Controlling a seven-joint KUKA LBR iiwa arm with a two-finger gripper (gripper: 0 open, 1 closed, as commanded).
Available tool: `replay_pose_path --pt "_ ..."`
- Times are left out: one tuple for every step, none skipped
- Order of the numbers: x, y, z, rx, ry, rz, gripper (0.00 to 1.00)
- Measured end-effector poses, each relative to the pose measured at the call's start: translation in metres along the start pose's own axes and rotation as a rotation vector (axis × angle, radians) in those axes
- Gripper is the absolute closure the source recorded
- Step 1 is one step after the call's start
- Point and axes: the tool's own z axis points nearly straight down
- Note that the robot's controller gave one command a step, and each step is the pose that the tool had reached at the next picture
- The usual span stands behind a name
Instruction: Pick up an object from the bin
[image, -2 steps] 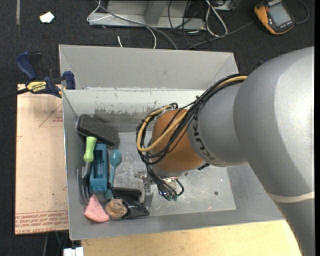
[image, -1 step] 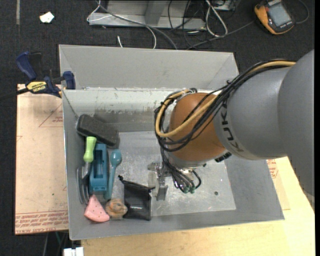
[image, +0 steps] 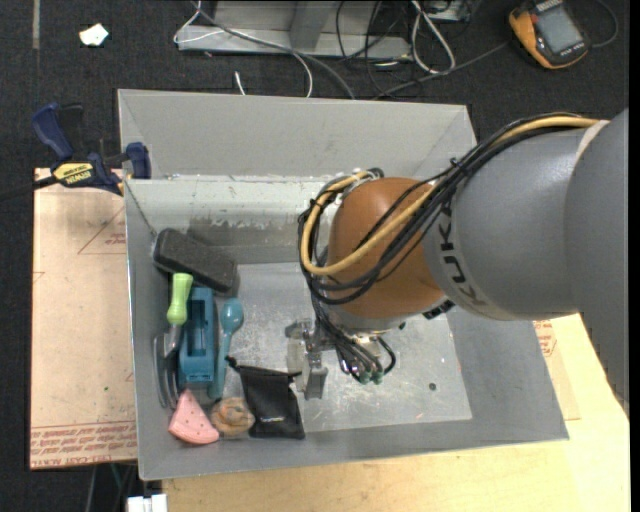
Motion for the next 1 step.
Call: replay_pose_path --pt "-0.0004 -0.001 -0.0702 0.001 0.0 -0.001 1.0"
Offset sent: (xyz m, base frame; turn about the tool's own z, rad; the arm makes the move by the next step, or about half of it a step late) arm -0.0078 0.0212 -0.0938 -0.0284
